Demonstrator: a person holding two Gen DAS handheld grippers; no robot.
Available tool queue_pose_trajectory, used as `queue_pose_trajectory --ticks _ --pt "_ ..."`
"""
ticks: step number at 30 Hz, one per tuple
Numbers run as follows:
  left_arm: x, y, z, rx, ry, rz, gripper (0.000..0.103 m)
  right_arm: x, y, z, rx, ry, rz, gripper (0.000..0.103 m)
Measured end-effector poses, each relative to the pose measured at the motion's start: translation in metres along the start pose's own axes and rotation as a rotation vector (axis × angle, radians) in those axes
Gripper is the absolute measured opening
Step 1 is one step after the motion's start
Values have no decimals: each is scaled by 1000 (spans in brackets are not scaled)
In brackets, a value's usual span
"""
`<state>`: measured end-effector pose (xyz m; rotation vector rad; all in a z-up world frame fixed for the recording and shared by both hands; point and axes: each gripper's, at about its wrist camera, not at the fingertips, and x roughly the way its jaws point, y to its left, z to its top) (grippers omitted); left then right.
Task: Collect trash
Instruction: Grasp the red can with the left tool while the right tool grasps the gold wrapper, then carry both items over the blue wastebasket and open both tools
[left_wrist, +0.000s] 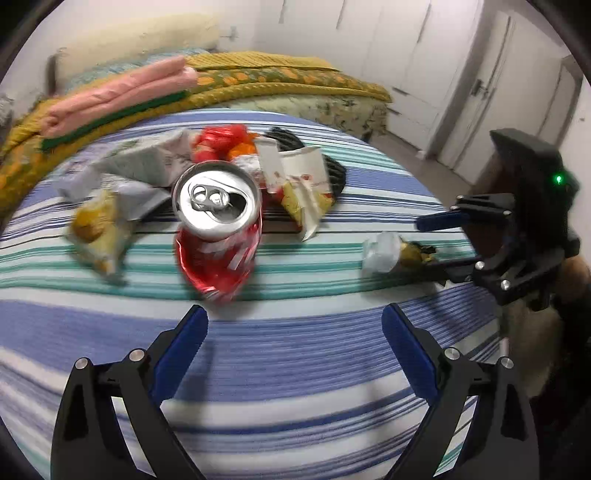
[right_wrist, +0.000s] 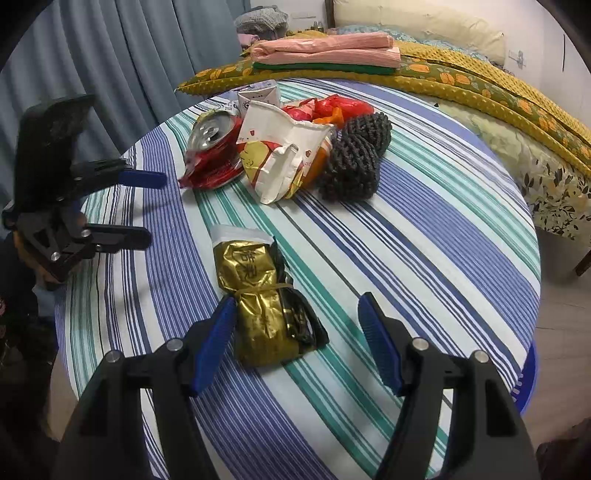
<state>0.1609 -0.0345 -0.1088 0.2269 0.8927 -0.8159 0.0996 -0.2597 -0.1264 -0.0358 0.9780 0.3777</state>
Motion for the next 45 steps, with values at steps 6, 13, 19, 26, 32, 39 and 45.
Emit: queue_pose_trajectory --ticks 6,13,19,26,32,39,45 --pt "14 17 38 -75 -27 214 94 5 24 9 -78 20 6 77" --pt "31 25 67 -190 -6 319 92 18 41 19 -187 64 -34 76" --pt "36 33 65 -241 1 368 63 18 34 19 -154 77 -48 44" --pt "-10 14 53 -239 -68 344 62 -20 -13 16 84 -25 94 44" --pt "-15 -59 91 -183 -108 145 62 -63 -99 11 303 -100 78 44" --pt "60 -178 146 -47 -56 -66 63 -105 -215 -30 550 -137 -89 44" --pt "145 -253 174 33 25 -116 63 -97 -292 -73 733 -115 -158 44"
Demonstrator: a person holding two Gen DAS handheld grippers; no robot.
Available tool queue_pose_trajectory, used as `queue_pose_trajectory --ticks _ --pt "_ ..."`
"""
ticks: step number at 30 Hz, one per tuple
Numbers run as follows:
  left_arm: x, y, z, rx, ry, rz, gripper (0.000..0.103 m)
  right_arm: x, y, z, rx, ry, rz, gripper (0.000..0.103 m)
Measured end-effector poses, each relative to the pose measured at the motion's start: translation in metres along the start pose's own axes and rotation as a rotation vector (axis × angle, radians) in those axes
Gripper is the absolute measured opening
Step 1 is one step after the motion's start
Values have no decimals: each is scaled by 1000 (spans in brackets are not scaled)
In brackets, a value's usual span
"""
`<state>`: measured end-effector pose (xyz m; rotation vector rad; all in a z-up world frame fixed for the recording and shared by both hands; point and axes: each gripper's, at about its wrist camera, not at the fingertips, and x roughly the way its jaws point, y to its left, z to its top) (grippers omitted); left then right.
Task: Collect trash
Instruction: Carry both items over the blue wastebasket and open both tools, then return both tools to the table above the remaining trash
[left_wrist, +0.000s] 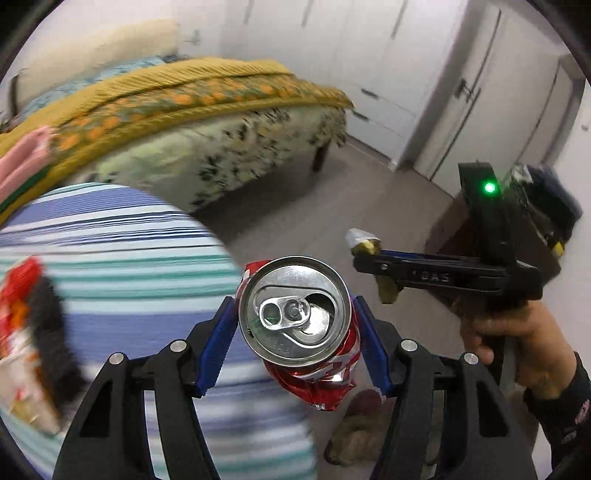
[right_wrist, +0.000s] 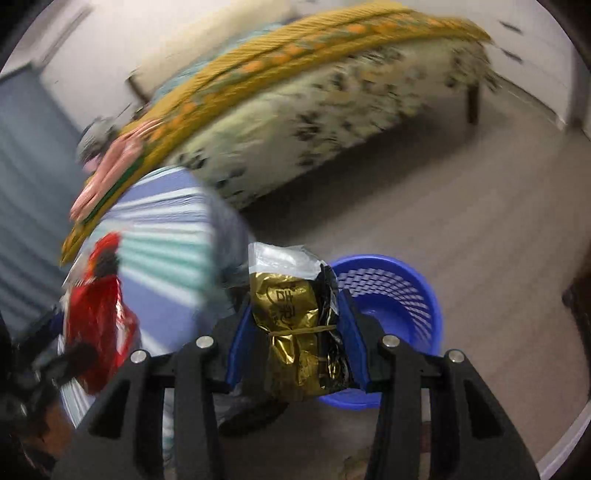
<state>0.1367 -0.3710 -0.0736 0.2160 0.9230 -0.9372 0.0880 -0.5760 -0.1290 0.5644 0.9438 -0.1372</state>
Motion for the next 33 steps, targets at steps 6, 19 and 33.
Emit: queue_pose_trajectory --ticks 6,19,33 --pt "77 -27 21 30 65 5 63 24 -61 9 164 20 27 44" --pt "86 -27 30 -9 -24 6 91 14 -102 15 251 -50 18 71" --pt "-75 55 -117 -118 -76 275 97 -29 71 -30 -267 -266 -100 92"
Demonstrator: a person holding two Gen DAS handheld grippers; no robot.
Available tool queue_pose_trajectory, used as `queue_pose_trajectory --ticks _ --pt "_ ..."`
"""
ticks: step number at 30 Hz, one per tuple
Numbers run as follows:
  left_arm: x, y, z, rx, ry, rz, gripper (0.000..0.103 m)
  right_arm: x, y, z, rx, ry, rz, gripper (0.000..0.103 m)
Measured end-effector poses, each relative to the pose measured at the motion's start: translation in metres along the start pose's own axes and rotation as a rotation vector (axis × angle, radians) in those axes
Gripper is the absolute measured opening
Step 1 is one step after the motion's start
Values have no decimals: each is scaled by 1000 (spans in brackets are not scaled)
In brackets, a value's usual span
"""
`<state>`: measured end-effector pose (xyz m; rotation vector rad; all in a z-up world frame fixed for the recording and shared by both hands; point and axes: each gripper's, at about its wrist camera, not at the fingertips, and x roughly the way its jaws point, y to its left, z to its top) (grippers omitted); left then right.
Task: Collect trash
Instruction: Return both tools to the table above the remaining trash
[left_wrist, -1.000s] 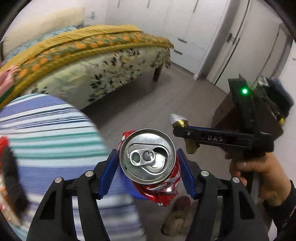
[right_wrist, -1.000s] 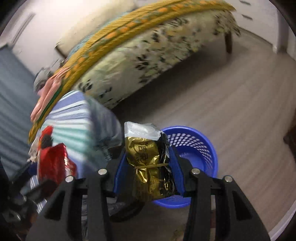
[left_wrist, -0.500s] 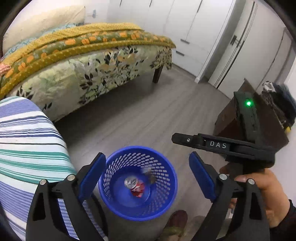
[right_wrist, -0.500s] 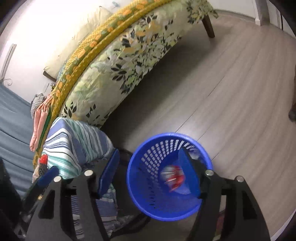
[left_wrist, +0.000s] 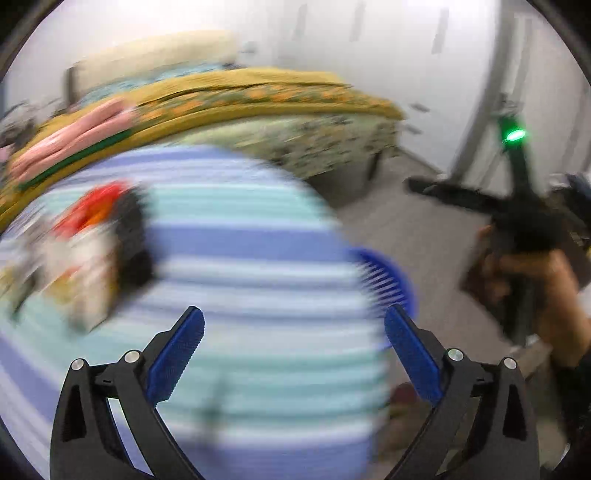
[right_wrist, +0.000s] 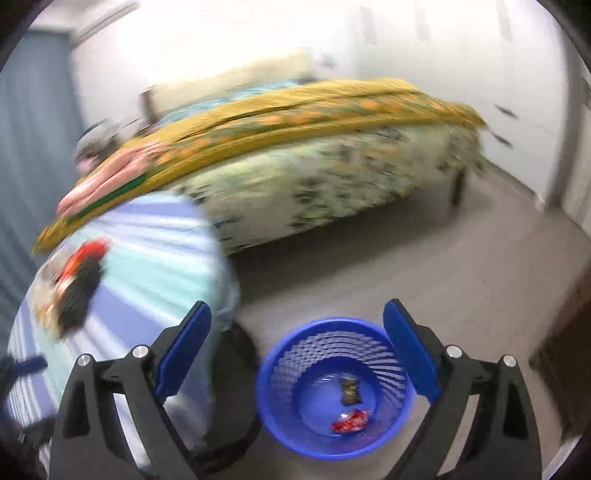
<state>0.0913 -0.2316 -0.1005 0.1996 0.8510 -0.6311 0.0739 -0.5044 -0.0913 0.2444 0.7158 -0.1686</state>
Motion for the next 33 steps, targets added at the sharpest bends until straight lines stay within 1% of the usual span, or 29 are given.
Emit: queue_pose_trajectory --ticks 2,3,4,5,6,9,10,12,13,16,18,20,21,22,25,28,30,33 --pt "-12 27 -14 -26 11 72 97 -3 39 -9 -76 8 58 92" --pt "-19 51 -23 -51 19 122 97 -3 66 -16 -131 23 98 92" --pt "-24 64 -26 -67 22 148 97 -2 83 -21 -163 37 121 92" --pt "-29 84 -31 -87 24 188 97 0 103 -27 -203 60 150 92" --pt "-31 96 -33 -99 25 212 97 3 128 -35 -253 93 179 92" --pt "-31 142 -36 -145 52 305 98 12 172 -49 -368 139 192 92" --pt "-31 152 -38 -154 60 320 98 19 188 -53 -412 158 189 92" --pt "-25 172 -39 -173 74 355 98 28 202 -56 -446 188 173 92" --pt "-23 178 -42 -175 79 361 98 39 208 -56 -458 219 165 92" --pt "-14 190 -44 -167 100 372 98 60 219 -55 -467 273 137 92" --pt "-13 193 -43 -172 99 349 98 70 224 -50 -467 281 148 93" --pt "-11 198 -45 -190 101 328 98 83 225 -41 -465 290 160 98" --pt "-10 204 -45 -222 106 300 99 89 224 -38 -453 294 171 98" --pt "-11 205 -48 -230 103 293 99 97 220 -32 -417 307 193 99" --pt "-10 204 -47 -224 104 297 99 108 220 -20 -407 304 180 98" --pt "-10 204 -47 -224 104 297 99 118 229 -13 -406 305 174 98" --pt "-10 204 -47 -224 104 297 99 120 240 -12 -420 299 186 98" --pt "-10 203 -47 -224 104 297 99 132 264 -8 -460 278 229 98"
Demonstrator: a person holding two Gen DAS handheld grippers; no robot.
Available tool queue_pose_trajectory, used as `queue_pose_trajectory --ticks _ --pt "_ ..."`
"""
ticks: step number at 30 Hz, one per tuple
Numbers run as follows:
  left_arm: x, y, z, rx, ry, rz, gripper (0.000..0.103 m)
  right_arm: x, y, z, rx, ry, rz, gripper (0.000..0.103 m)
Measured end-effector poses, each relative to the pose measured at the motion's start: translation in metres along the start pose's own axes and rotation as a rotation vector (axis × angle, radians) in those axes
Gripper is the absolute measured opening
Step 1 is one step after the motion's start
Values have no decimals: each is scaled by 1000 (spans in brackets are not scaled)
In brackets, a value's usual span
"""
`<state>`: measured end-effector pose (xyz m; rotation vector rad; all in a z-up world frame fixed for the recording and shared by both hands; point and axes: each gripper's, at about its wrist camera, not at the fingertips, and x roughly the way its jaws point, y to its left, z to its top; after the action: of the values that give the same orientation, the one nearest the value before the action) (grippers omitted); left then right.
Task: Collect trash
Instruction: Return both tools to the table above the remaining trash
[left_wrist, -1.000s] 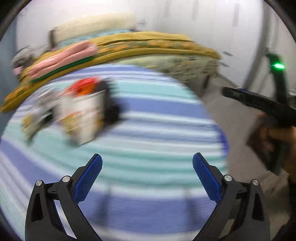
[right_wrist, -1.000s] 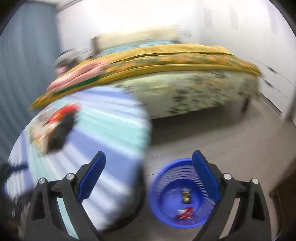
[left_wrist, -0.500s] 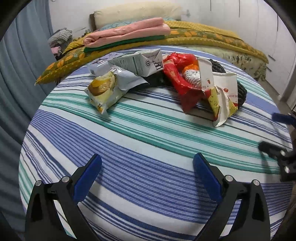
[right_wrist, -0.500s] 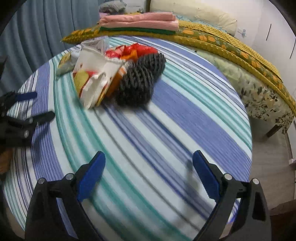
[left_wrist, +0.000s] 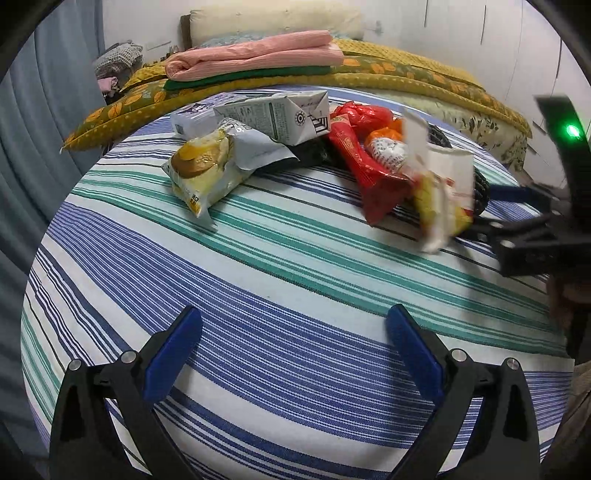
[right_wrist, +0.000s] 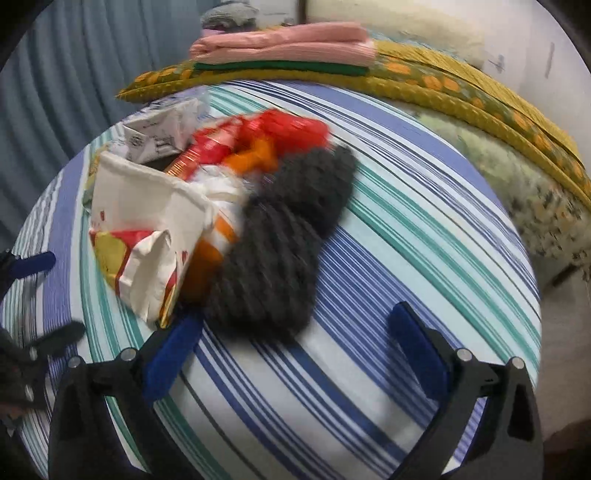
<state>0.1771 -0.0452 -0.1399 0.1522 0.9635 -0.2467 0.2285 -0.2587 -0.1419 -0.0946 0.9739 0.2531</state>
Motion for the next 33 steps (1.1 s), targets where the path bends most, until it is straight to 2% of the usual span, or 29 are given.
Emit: queue_pose_trajectory --ticks 7,33 --pt "0 0 0 0 0 0 99 9 8 14 15 -16 2 99" --pt "-1 0 -1 -2 -1 -1 99 9 7 13 24 -17 -4 99"
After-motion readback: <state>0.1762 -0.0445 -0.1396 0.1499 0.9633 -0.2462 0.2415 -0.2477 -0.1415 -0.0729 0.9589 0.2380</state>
